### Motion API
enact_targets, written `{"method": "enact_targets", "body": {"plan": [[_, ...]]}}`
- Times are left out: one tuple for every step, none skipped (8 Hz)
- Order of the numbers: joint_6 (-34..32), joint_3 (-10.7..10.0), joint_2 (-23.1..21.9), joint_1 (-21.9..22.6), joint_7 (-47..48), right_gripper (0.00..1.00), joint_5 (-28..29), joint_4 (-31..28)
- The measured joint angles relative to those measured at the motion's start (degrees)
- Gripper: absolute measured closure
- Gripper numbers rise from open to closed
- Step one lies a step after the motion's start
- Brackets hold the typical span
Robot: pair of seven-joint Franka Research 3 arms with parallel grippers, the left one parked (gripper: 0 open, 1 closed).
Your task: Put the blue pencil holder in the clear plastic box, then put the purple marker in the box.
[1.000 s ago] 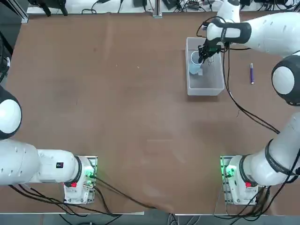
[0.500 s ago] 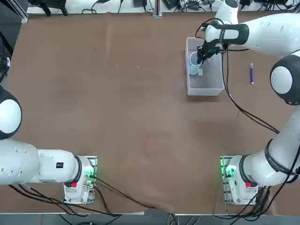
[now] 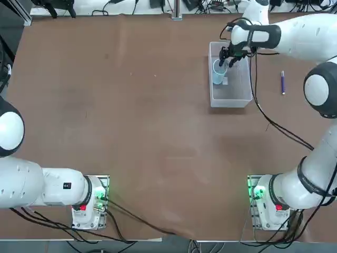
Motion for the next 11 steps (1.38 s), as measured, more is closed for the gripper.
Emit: {"method": "enact_targets", "body": {"plan": [[-2.7, -0.8, -2.2, -0.2, 0.0, 0.0, 0.0, 0.9], [-6.4, -2.1, -5.3, -0.9, 0.0, 0.0, 0.0, 1.5], [-9.9, -3.5, -8.7, -2.2, -0.1, 0.0, 0.0, 1.9], [-12.8, -4.8, -11.4, -4.0, -0.8, 0.0, 0.0, 2.0], [-15.5, -5.9, -12.9, -6.4, -2.8, 0.02, -0.1, 2.0], [-17.1, -6.6, -13.1, -9.3, -6.2, 0.04, -0.5, 1.9], [-17.4, -7.0, -12.4, -12.8, -10.4, 0.05, -0.8, 1.6], [-17.2, -7.2, -11.1, -16.7, -14.0, 0.05, -1.0, 1.4], [-16.3, -7.3, -9.5, -20.5, -16.2, 0.05, -1.1, 1.4], [-14.8, -7.3, -7.7, -23.6, -16.9, 0.06, -1.1, 1.2], [-13.0, -7.3, -5.7, -25.8, -17.0, 0.07, -1.1, 1.0]]}}
